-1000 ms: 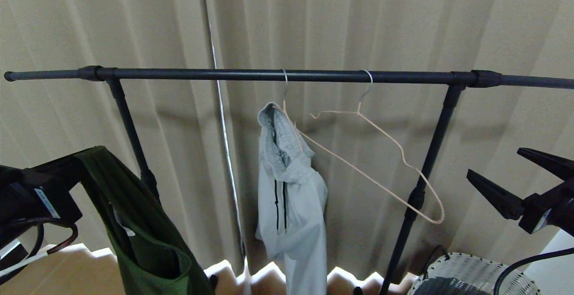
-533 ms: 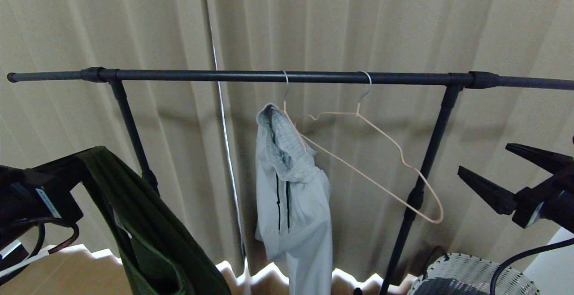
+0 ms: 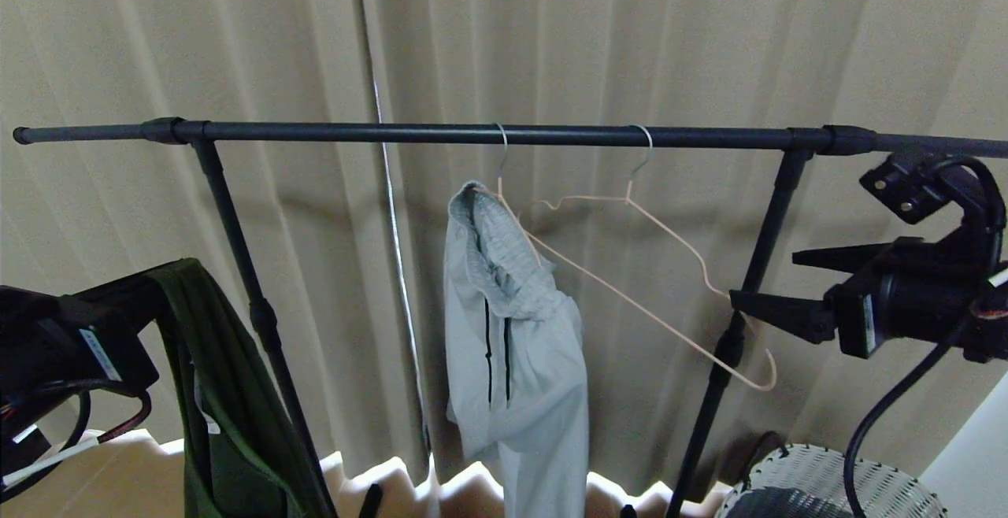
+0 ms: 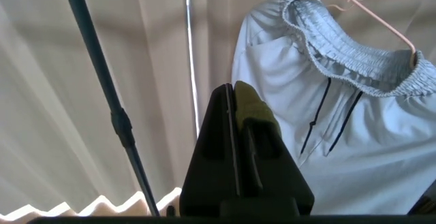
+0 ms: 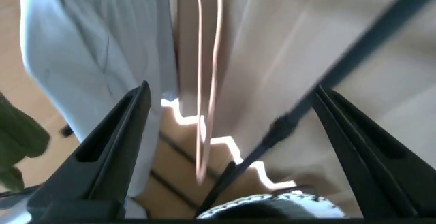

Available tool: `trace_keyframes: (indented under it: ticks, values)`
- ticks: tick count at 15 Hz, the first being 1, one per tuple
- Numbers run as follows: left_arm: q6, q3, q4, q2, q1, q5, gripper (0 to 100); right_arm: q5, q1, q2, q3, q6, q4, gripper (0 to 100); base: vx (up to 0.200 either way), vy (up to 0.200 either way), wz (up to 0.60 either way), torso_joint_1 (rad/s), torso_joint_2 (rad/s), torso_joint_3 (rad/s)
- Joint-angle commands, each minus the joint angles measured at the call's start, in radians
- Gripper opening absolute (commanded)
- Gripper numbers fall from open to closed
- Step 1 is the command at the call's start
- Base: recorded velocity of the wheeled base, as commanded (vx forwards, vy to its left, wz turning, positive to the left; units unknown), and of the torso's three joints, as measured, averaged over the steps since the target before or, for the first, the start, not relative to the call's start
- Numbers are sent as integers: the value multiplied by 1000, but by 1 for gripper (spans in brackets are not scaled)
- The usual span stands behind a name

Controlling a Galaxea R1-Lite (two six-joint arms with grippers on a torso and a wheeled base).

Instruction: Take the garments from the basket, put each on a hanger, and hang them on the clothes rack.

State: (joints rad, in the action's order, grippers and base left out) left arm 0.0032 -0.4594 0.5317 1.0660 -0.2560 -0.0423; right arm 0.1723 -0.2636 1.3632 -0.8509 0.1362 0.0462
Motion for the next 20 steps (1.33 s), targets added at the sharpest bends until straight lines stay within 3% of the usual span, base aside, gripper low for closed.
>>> trace_keyframes:
  ticks: [1,3,10,18,19,20]
  values:
    - [0,2,1,2,-8,-1,0,-1,-22,122,-149,-10,-103,100,0,0,0,0,0,0]
    - [0,4,1,3,-16,4,0,-1,-34,185,-235,-15,-189,100,0,0,0,0,0,0]
    - [0,8,-1,-3,-16,32,0,-51,-82,364,-358,-67,-216,100,0,0,0,0,0,0]
    - [1,7,-1,-4,-14,32,0,-94,-94,375,-352,-93,-207,100,0,0,0,0,0,0]
    - [3,7,-1,-4,-12,32,0,-96,-94,370,-350,-93,-207,0,0,0,0,0,0,0]
    - [3,7,-1,-6,-11,32,0,-96,-94,370,-350,-93,-209,0,0,0,0,0,0,0]
